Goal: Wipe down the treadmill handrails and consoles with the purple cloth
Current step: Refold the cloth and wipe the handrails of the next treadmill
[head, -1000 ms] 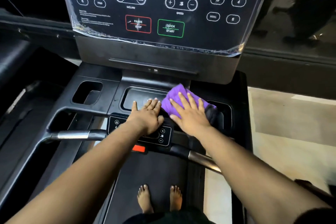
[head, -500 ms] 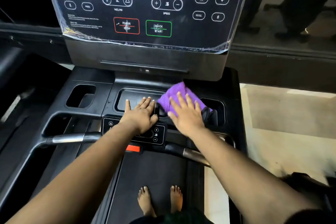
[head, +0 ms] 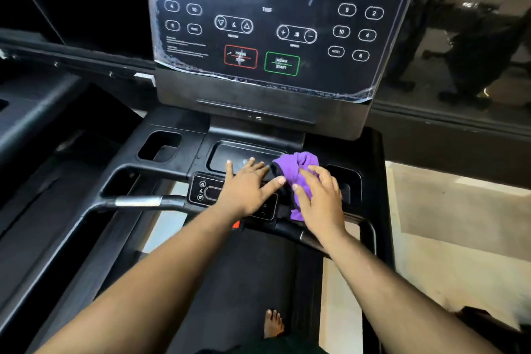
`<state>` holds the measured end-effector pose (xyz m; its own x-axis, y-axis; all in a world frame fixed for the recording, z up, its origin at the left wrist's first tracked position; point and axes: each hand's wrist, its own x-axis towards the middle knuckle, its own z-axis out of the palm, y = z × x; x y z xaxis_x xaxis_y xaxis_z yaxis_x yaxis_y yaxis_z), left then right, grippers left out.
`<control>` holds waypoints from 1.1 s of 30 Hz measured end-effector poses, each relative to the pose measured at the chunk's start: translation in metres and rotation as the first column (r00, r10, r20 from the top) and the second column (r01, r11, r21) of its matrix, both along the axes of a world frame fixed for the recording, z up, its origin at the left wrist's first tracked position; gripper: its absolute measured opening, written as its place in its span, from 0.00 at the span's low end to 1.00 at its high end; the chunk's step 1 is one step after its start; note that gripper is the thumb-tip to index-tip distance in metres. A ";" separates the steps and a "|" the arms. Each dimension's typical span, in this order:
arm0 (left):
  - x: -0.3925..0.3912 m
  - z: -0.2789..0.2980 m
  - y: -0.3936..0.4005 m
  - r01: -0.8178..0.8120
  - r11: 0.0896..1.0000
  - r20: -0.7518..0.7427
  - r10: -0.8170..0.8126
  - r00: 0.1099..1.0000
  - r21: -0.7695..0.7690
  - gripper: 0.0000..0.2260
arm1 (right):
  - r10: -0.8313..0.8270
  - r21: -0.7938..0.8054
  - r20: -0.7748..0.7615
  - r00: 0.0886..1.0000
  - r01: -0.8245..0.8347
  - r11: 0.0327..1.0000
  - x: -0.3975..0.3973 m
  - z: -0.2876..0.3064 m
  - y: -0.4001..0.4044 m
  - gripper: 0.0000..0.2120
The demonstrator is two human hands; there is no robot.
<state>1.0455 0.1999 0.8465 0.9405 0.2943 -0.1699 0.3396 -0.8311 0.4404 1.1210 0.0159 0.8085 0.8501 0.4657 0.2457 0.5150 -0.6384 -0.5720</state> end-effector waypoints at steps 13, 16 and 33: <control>-0.176 0.014 0.023 0.008 0.357 0.174 0.436 0.883 -0.934 0.12 | 0.105 0.381 -0.327 0.939 0.029 0.924 -0.157 0.032 0.050 0.37; -0.220 0.009 0.034 0.000 0.405 0.182 0.410 0.894 -0.914 0.14 | 0.247 0.450 -0.658 0.712 0.108 0.887 -0.194 0.030 0.072 0.42; -0.384 -0.014 0.074 -0.413 0.685 0.214 0.635 0.742 -0.600 0.12 | 0.286 0.344 -0.540 0.791 -0.103 0.933 -0.307 0.015 0.122 0.14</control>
<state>0.6614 0.2739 0.8325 0.6662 0.7381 -0.1065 0.3632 -0.1964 0.9107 0.8140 0.1381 0.8230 0.7727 0.6250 -0.1107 0.1285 -0.3249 -0.9370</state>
